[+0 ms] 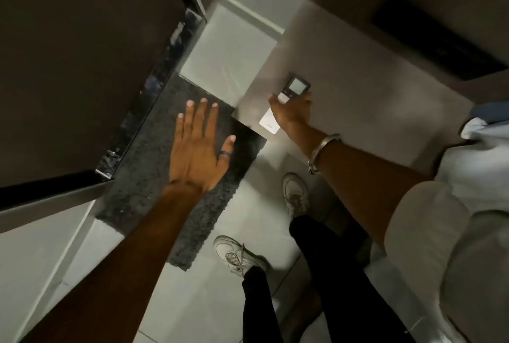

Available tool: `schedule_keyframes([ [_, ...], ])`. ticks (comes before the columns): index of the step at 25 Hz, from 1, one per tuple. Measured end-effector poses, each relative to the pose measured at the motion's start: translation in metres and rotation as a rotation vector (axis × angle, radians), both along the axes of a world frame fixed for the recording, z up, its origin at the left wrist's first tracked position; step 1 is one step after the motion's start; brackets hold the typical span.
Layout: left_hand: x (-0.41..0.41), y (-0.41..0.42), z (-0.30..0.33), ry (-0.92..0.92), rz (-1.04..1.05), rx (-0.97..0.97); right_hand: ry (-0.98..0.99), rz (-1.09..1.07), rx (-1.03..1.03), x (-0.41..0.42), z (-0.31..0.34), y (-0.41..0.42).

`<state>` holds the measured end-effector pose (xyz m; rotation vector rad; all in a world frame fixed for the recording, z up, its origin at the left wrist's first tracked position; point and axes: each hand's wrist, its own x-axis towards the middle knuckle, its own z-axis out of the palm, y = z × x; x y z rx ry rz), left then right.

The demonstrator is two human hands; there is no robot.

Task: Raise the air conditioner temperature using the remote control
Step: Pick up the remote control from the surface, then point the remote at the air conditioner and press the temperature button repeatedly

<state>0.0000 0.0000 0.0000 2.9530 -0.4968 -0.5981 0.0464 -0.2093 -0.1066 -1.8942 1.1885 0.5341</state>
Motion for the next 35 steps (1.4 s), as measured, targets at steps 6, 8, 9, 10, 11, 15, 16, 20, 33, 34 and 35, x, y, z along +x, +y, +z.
schedule_keyframes([
  [6,-0.031,0.017,-0.018,0.016,0.02,0.01,0.133,0.008,-0.069,0.01,-0.022,-0.002],
  [8,-0.027,0.027,0.022,-0.066,0.002,0.004,0.021,-0.034,0.117,0.009,0.017,-0.016],
  [9,-0.022,0.031,0.041,-0.105,0.001,-0.008,-0.035,-0.08,0.23,0.011,0.034,-0.021],
  [10,-0.012,0.035,0.071,-0.159,0.02,-0.018,-0.1,-0.112,0.307,0.017,0.062,-0.022],
  [11,0.0,0.041,0.112,-0.243,0.039,-0.037,-0.167,-0.108,0.382,0.028,0.101,-0.02],
  [15,0.043,0.07,0.295,-0.609,0.099,-0.034,-0.48,0.169,0.772,0.081,0.298,0.02],
  [16,0.049,0.08,0.344,-0.702,0.107,-0.014,-0.575,0.272,0.814,0.091,0.35,0.034],
  [20,0.029,0.127,0.574,-1.144,0.156,0.136,-0.977,0.614,0.962,0.099,0.598,0.109],
  [33,-0.108,0.215,0.934,-2.015,0.28,0.292,-1.698,1.173,1.172,-0.06,1.033,0.217],
  [34,-0.112,0.219,0.942,-2.045,0.279,0.316,-1.702,1.203,1.184,-0.065,1.04,0.222],
  [35,-0.114,0.221,0.949,-2.063,0.281,0.332,-1.693,1.221,1.198,-0.07,1.045,0.226],
])
